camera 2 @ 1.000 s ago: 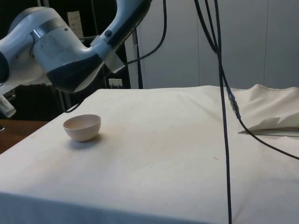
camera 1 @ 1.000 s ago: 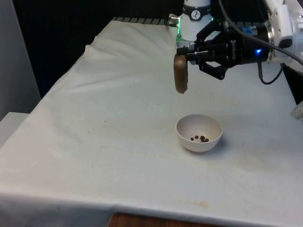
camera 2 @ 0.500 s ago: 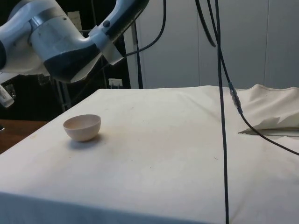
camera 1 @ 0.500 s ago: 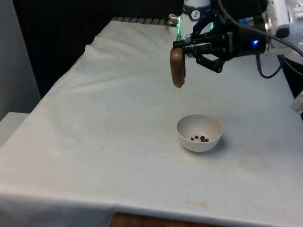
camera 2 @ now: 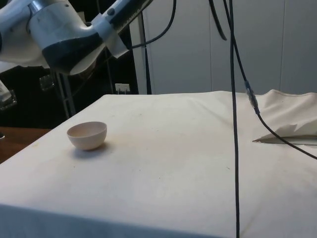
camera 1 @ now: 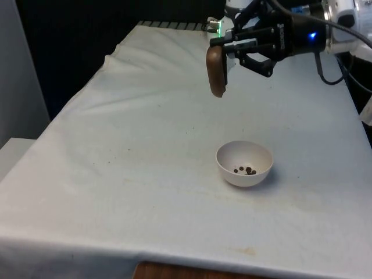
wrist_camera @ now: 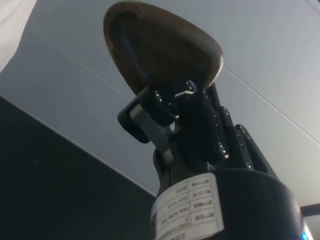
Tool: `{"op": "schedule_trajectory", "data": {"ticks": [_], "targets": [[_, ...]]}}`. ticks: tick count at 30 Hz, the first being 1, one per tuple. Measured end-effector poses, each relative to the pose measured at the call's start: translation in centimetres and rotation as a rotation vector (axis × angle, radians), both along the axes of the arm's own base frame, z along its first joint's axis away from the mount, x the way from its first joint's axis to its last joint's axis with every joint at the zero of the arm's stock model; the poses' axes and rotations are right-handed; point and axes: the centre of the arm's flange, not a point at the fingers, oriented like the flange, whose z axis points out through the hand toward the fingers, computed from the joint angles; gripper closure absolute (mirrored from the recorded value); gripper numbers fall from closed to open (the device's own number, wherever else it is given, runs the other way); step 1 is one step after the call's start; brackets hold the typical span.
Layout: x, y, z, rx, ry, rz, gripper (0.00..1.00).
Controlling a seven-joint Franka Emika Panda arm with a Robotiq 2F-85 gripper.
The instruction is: Pour the coffee beans from the cup into the bowl.
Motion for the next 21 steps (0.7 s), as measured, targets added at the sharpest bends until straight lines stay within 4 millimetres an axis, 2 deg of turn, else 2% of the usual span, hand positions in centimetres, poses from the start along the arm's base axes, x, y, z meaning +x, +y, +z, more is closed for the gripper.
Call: {"op": "schedule_trajectory", "data": {"ticks": [9, 21], "targets": [[-0.1, -0.4, 1.5, 0.032, -0.008, -0.021, 0.88], [-0.3, -0.8, 2.4, 0.085, -0.008, -0.049, 0.88]]}}
